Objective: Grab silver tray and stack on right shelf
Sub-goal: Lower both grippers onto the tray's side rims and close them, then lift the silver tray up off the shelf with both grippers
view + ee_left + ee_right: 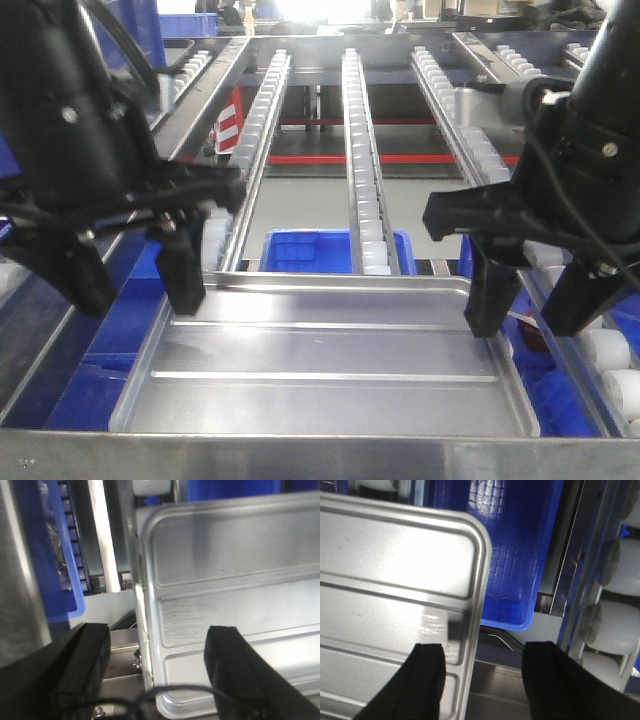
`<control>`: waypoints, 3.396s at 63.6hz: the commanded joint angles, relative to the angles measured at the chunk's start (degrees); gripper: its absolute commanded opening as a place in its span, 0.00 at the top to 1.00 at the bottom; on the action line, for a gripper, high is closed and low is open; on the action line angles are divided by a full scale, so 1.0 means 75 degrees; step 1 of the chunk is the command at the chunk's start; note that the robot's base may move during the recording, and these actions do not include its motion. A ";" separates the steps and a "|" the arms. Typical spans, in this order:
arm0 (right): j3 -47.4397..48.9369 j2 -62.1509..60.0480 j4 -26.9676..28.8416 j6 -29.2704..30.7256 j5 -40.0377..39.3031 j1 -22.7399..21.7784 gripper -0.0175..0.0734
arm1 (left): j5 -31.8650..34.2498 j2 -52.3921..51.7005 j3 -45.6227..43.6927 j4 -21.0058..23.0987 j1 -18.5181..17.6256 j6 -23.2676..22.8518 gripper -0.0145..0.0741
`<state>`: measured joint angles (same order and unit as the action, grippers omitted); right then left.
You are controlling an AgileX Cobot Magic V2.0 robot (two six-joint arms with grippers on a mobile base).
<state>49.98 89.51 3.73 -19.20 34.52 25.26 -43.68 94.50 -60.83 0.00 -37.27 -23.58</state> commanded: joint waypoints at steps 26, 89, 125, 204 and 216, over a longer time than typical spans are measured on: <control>0.0257 0.0382 -0.0097 0.0142 -0.0439 0.0001 0.31 | 0.0579 0.0468 -0.0225 -0.0137 -0.0135 -0.0317 0.48; 0.0341 -0.0069 -0.0289 0.0159 0.0174 0.0001 0.75 | 0.0348 0.0103 -0.0257 -0.0700 -0.0104 -0.0912 0.94; 0.1971 -0.1986 -0.0965 0.0159 0.1905 0.0001 0.75 | -0.1548 -0.1452 -0.2323 -0.1675 -0.0788 -0.1241 0.94; 0.2018 -0.2009 -0.1060 0.0159 0.2529 0.0001 0.75 | -0.1745 -0.1468 -0.2540 -0.1952 -0.0872 -0.1260 0.94; 0.2018 -0.2009 -0.1060 0.0159 0.2529 0.0001 0.75 | -0.1745 -0.1468 -0.2540 -0.1952 -0.0872 -0.1260 0.94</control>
<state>63.22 76.38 -2.41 -19.87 53.40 25.39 -58.18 85.87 -77.97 -11.90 -43.53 -33.29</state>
